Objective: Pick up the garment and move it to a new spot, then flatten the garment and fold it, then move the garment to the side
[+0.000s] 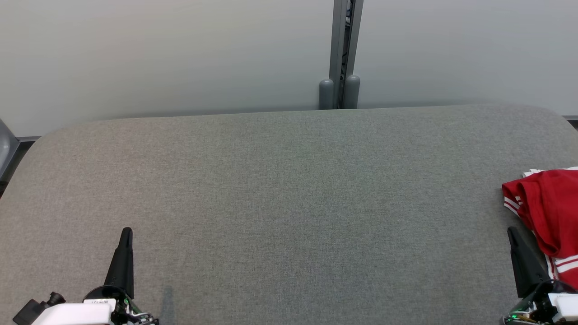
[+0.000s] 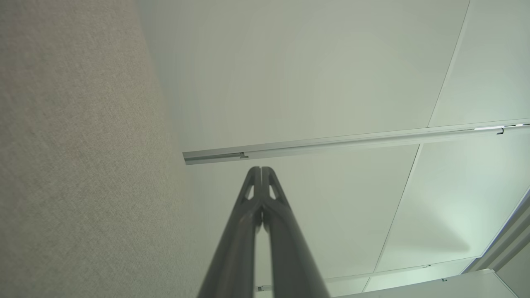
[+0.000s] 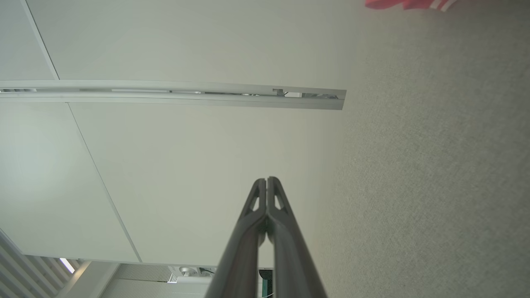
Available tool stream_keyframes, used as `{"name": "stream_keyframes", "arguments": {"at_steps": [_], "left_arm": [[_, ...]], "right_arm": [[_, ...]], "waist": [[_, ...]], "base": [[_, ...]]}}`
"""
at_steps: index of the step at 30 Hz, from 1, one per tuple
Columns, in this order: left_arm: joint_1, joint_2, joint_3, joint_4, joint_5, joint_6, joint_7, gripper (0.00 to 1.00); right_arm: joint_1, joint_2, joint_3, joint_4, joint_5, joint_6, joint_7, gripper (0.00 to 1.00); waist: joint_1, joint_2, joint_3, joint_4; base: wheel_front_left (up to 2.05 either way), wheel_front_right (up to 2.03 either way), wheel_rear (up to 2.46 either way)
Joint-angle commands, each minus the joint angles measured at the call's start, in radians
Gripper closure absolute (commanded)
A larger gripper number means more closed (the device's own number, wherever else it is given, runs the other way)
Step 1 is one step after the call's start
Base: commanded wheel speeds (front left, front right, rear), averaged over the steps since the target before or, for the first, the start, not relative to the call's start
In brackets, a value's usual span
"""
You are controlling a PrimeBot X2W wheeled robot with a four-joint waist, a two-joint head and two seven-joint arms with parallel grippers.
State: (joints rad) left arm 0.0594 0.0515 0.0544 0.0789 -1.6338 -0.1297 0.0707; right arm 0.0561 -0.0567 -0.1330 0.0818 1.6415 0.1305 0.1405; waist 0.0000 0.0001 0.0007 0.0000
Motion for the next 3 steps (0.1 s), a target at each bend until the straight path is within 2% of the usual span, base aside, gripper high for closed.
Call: {"name": "stream_keyframes", "arguments": {"at_steps": [1,3], "left_arm": [[-0.009,0.002,0.006,0.002,0.004,-0.005,0.003,1.00],[-0.009,0.002,0.006,0.002,0.004,-0.005,0.004,1.00]], "right_arm": [[0.002,-0.001,-0.005,0.002,-0.005,0.000,0.003,1.00],[0.002,-0.001,-0.005,0.002,-0.005,0.000,0.003,1.00]], "waist": [[0.0000,-0.0001,0.000,0.000],[0.0000,-0.0001,0.000,0.000]], "base": [[0.00,0.00,0.00],[0.00,0.00,0.00]]}}
